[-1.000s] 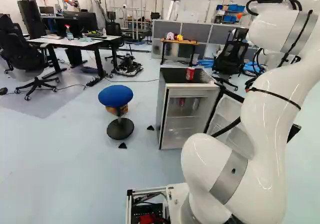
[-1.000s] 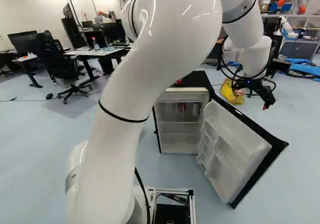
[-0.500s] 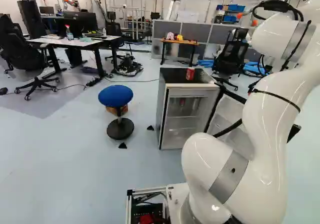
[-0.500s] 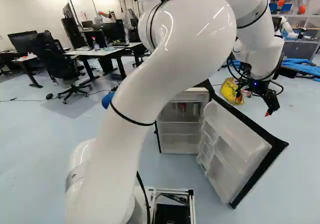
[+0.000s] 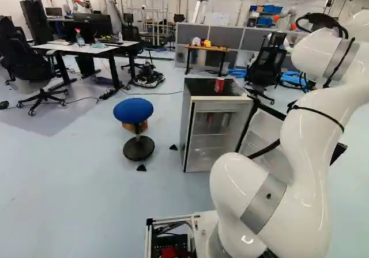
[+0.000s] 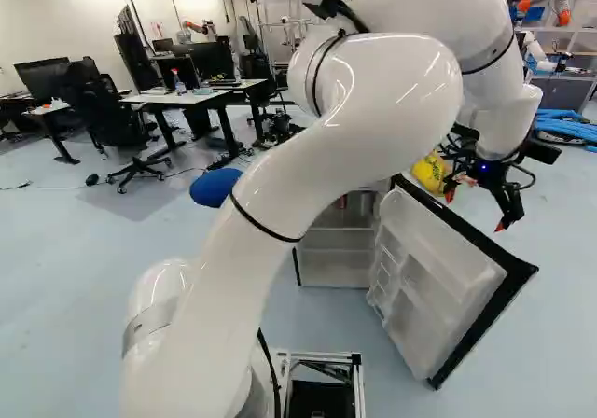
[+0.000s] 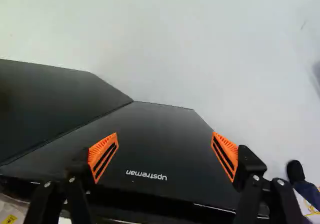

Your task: Grab a drink from the fridge

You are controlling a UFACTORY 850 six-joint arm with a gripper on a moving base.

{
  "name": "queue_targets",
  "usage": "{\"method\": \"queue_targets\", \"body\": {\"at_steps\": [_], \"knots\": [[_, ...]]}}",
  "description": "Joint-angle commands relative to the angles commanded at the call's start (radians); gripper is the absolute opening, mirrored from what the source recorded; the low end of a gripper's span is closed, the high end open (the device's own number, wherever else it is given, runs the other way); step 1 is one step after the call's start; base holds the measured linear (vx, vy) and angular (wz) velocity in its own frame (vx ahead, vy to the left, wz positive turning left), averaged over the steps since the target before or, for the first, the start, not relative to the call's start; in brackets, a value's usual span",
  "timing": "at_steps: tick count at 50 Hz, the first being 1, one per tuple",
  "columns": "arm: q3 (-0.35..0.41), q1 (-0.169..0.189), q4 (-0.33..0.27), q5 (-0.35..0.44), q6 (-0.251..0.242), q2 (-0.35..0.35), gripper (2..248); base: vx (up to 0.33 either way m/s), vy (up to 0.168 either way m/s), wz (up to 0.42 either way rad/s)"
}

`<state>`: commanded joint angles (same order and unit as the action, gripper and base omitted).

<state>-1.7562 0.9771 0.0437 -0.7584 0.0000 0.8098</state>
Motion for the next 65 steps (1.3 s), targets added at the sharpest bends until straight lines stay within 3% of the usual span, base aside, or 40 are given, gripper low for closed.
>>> {"method": "queue_targets", "body": {"at_steps": [24,65], "knots": [[-0.027,0.000,0.000,0.000,0.000,0.066,247,0.000,0.000,0.000],[0.051,-0.008,0.000,0.000,0.000,0.019,247,0.000,0.000,0.000]]}}
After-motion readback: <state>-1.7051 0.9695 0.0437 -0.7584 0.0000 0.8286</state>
